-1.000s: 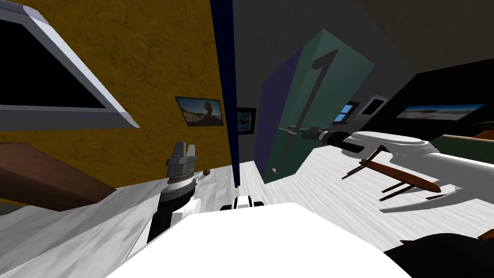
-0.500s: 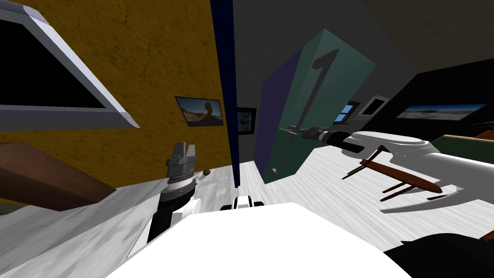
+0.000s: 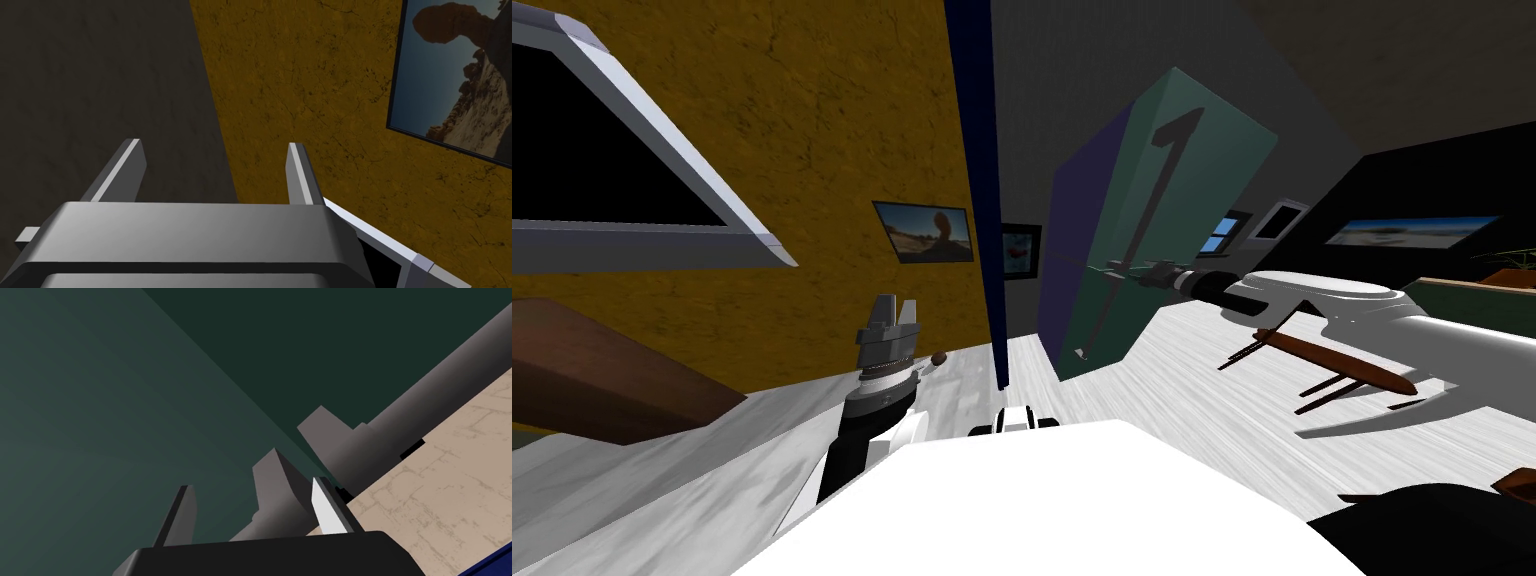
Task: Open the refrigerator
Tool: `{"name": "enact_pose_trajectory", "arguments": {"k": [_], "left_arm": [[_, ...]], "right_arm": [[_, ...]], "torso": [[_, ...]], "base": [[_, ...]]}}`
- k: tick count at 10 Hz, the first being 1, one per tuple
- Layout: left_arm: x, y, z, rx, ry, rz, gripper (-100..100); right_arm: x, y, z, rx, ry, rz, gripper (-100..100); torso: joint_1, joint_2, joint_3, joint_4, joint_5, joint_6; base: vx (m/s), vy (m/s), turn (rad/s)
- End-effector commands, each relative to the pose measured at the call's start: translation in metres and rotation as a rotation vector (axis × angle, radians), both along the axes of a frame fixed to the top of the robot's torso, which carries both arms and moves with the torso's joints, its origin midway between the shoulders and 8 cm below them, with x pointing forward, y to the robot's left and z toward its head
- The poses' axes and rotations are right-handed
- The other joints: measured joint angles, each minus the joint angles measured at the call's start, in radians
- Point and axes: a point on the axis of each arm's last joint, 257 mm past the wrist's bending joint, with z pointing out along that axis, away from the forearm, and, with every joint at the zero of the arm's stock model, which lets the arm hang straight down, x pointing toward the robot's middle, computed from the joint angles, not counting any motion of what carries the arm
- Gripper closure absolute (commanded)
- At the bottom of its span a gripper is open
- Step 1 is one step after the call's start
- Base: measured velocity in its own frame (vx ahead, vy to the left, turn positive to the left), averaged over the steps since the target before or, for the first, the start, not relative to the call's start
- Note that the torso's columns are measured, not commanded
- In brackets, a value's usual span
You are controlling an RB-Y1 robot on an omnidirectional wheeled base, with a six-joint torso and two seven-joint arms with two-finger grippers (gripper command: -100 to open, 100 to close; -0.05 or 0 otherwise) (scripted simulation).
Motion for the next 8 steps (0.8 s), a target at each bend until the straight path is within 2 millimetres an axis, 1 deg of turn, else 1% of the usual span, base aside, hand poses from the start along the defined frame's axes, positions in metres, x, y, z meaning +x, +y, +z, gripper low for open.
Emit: {"name": "enact_pose_trajectory", "arguments": {"k": [1,2,3,5,7,8], "left_arm": [[0.0,0.0,0.0,0.0,0.0,0.0,0],[0.0,0.0,0.0,0.0,0.0,0.0,0],[0.0,0.0,0.0,0.001,0.0,0.0,0],[0.0,0.0,0.0,0.0,0.0,0.0,0],[0.0,0.0,0.0,0.0,0.0,0.0,0],[0.0,0.0,0.0,0.0,0.0,0.0,0]], "right_arm": [[0.0,0.031,0.0,0.002,0.003,0.078,100],[0.0,0.047,0.0,0.003,0.004,0.117,100],[0.0,0.047,0.0,0.003,0.004,0.117,100],[-0.003,0.078,0.0,0.004,0.006,0.196,100],[-0.008,0.109,0.0,0.004,0.008,0.274,100],[-0.008,0.109,0.0,0.004,0.008,0.274,100]], "torso": [[-0.006,0.004,0.002,0.003,0.0,0.002],[-0.014,0.007,0.004,0.004,-0.003,0.003],[-0.015,0.008,0.005,0.004,-0.004,0.004],[0.004,0.005,0.003,0.004,0.003,0.003],[-0.003,0.005,0.003,0.003,0.001,0.003],[-0.007,0.005,0.003,0.004,-0.001,0.003]], "base": [[-0.119,-0.264,0.005],[-0.158,-0.363,0.012],[-0.156,-0.259,0.008],[-0.178,-0.214,-0.006],[-0.239,-0.306,0.007],[-0.134,-0.245,0.008]]}}
